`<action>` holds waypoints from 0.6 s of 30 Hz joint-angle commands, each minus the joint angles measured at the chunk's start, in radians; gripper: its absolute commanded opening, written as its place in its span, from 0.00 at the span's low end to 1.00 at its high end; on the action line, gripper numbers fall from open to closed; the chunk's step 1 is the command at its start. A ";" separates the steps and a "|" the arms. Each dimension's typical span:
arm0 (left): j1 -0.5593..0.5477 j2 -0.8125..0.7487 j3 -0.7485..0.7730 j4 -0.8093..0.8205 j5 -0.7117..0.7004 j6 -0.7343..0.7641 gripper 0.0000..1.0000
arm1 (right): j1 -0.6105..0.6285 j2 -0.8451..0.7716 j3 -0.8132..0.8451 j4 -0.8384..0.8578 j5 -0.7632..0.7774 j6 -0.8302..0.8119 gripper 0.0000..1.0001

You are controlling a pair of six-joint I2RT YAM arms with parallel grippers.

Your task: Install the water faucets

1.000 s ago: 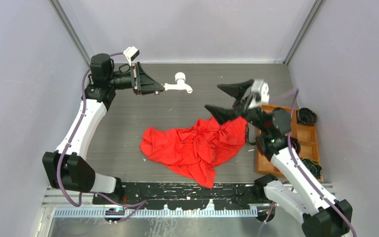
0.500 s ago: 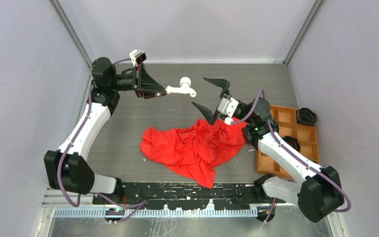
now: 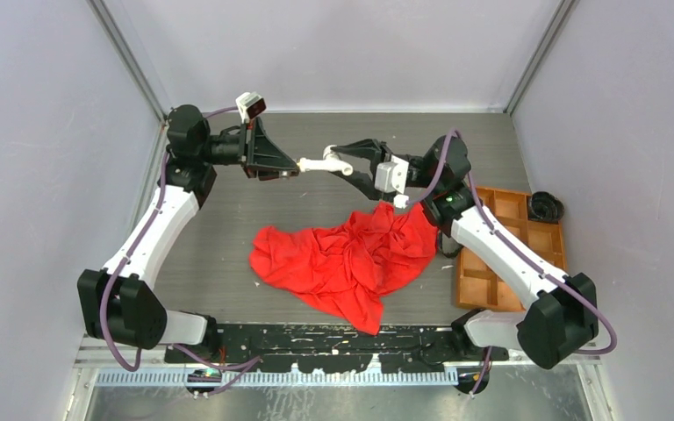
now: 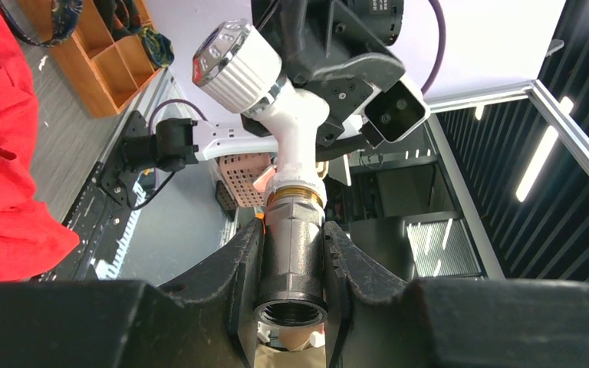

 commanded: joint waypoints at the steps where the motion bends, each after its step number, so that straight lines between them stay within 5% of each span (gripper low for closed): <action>1: -0.002 -0.039 0.018 0.060 0.027 0.004 0.00 | 0.003 0.017 0.065 -0.133 -0.132 0.004 0.39; 7: -0.001 -0.027 0.086 0.007 0.043 0.088 0.00 | 0.003 0.034 0.102 -0.168 -0.165 0.299 0.01; 11: -0.002 -0.016 0.159 -0.184 0.022 0.283 0.00 | 0.002 0.044 0.092 -0.023 -0.132 0.808 0.00; 18: -0.002 0.038 0.212 -0.143 -0.021 0.339 0.00 | -0.020 0.176 0.272 -0.216 -0.136 1.432 0.00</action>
